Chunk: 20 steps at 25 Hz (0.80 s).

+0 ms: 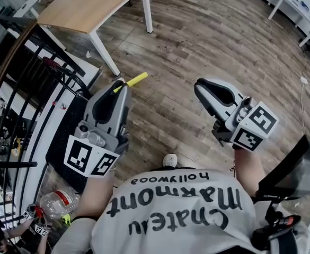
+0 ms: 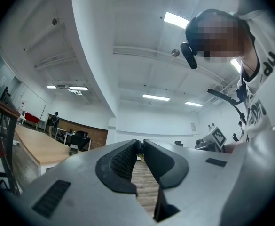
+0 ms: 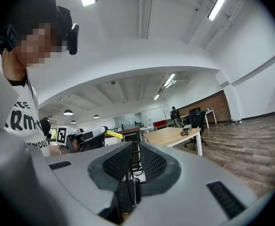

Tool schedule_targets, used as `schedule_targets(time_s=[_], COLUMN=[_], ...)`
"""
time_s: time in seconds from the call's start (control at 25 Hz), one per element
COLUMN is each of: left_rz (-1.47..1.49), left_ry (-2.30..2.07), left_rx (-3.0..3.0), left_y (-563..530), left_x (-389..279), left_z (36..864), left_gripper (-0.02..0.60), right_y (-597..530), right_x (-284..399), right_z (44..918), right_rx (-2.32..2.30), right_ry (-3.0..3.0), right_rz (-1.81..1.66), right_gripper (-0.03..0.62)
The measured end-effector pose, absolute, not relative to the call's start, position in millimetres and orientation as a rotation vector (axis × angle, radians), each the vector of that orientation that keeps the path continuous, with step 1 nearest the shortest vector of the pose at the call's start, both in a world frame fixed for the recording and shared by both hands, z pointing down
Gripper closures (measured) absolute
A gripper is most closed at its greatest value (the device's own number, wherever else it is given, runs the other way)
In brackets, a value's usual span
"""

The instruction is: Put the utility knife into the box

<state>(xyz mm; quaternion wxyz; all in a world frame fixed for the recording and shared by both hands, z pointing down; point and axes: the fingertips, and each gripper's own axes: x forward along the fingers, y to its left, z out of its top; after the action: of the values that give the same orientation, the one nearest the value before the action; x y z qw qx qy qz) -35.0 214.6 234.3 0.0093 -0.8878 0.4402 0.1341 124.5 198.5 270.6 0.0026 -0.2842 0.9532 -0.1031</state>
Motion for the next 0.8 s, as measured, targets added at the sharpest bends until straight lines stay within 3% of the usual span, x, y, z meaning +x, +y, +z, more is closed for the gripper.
schedule_targets(time_s=[0.8], left_rz=[0.406], left_ry=[1.337], left_rx=[-2.725], left_y=[190], left_x=[-30], left_z=[218], left_gripper=[0.535], right_y=[171], right_x=[129], right_z=[257], right_rx=[-0.881], right_ry=[2.963], right_rz=[-0.351], right_gripper=[0.543])
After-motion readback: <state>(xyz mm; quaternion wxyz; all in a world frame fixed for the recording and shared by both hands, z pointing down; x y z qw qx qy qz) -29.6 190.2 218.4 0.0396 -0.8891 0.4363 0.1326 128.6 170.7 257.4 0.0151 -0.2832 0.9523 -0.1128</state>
